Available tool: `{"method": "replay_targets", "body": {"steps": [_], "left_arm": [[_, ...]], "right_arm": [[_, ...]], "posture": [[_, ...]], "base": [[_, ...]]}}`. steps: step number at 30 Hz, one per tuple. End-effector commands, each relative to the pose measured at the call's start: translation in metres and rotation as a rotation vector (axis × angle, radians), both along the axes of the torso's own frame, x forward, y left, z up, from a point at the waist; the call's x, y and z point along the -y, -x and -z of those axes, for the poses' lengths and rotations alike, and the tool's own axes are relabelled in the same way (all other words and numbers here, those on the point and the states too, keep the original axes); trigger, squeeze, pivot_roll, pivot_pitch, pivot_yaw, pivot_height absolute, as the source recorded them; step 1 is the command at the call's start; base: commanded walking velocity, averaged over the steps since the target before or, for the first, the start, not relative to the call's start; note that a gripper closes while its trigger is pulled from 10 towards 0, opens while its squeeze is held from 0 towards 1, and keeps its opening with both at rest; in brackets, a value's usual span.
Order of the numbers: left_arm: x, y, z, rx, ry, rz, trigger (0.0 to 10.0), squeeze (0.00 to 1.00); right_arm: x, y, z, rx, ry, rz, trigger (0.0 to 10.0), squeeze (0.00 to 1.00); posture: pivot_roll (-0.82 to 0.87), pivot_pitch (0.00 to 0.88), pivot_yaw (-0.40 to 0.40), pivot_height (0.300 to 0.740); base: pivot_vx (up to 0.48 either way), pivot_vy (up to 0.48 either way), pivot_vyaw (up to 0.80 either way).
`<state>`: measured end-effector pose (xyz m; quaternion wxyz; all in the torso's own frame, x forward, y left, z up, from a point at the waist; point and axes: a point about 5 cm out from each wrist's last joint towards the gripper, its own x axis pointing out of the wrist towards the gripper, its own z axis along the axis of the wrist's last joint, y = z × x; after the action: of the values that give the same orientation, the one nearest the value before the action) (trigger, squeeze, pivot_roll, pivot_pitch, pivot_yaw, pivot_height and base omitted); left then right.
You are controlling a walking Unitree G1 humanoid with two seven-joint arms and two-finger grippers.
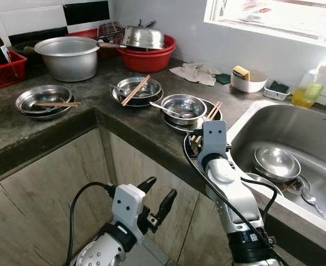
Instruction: Kitchen organization
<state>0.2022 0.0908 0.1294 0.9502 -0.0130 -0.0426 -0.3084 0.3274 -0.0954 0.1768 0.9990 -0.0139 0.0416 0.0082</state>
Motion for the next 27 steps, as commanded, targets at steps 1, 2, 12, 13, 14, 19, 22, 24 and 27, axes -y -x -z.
{"method": "replay_targets", "body": {"steps": [1,2,12,13,14,19,22,24,27], "left_arm": [[0.002,0.002,-0.003,0.022,-0.006,0.005,10.0,0.00],[0.002,0.002,-0.003,0.022,-0.006,0.004,10.0,0.00],[0.002,0.001,-0.001,0.019,-0.016,0.003,10.0,0.00],[0.002,0.001,-0.001,0.020,-0.016,0.006,10.0,0.00],[0.002,0.001,-0.001,0.021,-0.017,0.010,10.0,0.00],[0.003,0.001,-0.001,0.023,-0.022,0.016,10.0,0.00],[0.003,0.001,-0.001,0.024,-0.025,0.018,10.0,0.00],[0.003,0.001,-0.001,0.024,-0.026,0.019,10.0,0.00],[0.003,0.002,-0.001,0.025,-0.028,0.019,10.0,0.00]], "right_arm": [[-0.001,-0.001,-0.006,0.010,0.004,0.006,10.0,0.00],[-0.001,-0.001,-0.006,0.013,0.004,0.007,10.0,0.00],[0.001,-0.001,-0.011,0.030,0.022,0.028,10.0,0.00],[0.000,-0.001,-0.010,0.026,0.020,0.027,10.0,0.00],[-0.001,-0.001,-0.008,0.022,0.019,0.026,10.0,0.00],[-0.004,-0.001,-0.004,0.005,0.023,0.022,10.0,0.00],[-0.005,-0.002,-0.001,-0.005,0.032,0.032,10.0,0.00],[-0.004,-0.003,0.000,-0.012,0.043,0.040,10.0,0.00],[-0.002,-0.004,0.002,-0.020,0.052,0.052,10.0,0.00]], "posture": [[0.04,0.034,-0.071,0.740],[0.04,0.034,-0.071,0.740],[0.04,0.023,-0.070,0.740],[0.04,0.023,-0.070,0.740],[0.04,0.020,-0.071,0.740],[0.04,0.017,-0.068,0.740],[0.05,0.016,-0.068,0.740],[0.05,0.015,-0.066,0.740],[0.05,0.016,-0.071,0.740]], "base": [[0.000,0.000,0.00],[0.000,0.000,0.00],[0.000,0.000,0.00],[0.000,0.000,0.00],[0.000,0.000,0.00],[0.000,0.000,0.00],[0.000,0.000,0.00],[0.000,0.000,0.00],[0.000,0.000,0.00]]}}
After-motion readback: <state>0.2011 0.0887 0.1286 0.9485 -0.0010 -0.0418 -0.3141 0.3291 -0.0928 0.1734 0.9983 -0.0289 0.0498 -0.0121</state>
